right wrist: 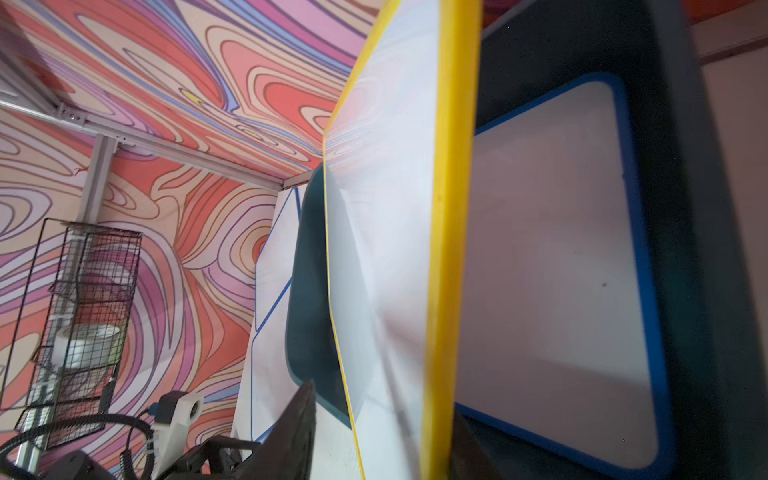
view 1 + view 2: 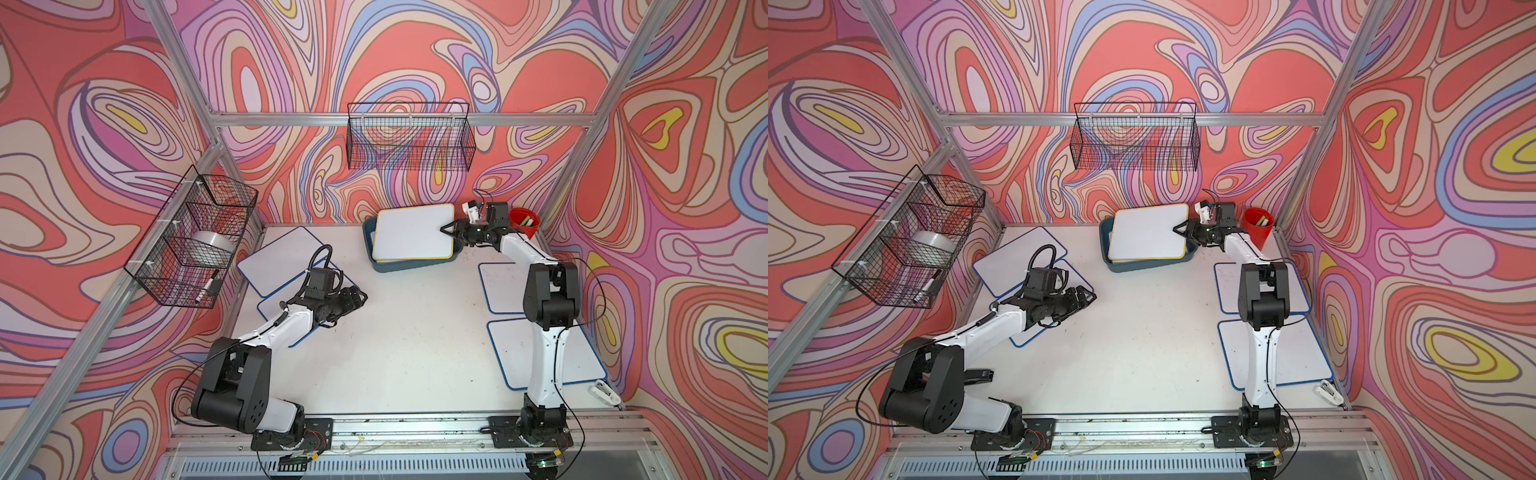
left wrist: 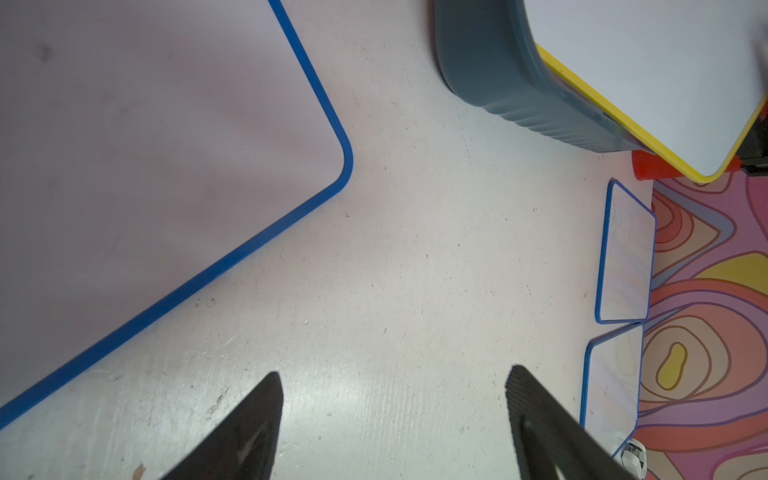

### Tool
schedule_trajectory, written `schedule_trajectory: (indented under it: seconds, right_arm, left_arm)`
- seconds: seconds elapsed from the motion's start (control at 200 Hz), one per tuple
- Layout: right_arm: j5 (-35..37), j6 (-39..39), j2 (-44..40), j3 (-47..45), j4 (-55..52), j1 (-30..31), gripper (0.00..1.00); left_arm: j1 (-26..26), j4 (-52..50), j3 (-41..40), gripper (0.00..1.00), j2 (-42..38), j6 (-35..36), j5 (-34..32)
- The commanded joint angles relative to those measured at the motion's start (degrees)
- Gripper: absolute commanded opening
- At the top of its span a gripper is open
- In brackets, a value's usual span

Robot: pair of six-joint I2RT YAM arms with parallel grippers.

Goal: Put the whiteboard into the storage box
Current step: Place the whiteboard in the storage box.

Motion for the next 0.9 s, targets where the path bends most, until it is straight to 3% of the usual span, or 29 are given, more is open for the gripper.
schedule_trajectory:
  seconds: [0.0,0.406,0.776,0.892]
  right_arm:
    - [6.47,-1.87,1.66,3.27,-6.31,-1.68,0.48]
    - [10.42,-3.04,-0.43,-0.43,-8.16,-4.01,0.49]
    - [5.24,-1.92,-10.64,-18.98,-2.01,-2.74,0.43]
    - [2.37,-0.19,-11.19,-20.88,0.71,-1.58,0.42]
  left_arm:
    - [0.07,-0.28,-0.02,0.80,-0.17,-0.43,0.25]
    - [-0.26,0.60,1.68,0.80,2.82,-0.29,1.03]
    - [-0.54,2.24,3.55,0.80,6.72,-0.65,1.63]
    - [-1.30,1.50,5.40,0.80,8.77,-0.39,1.91]
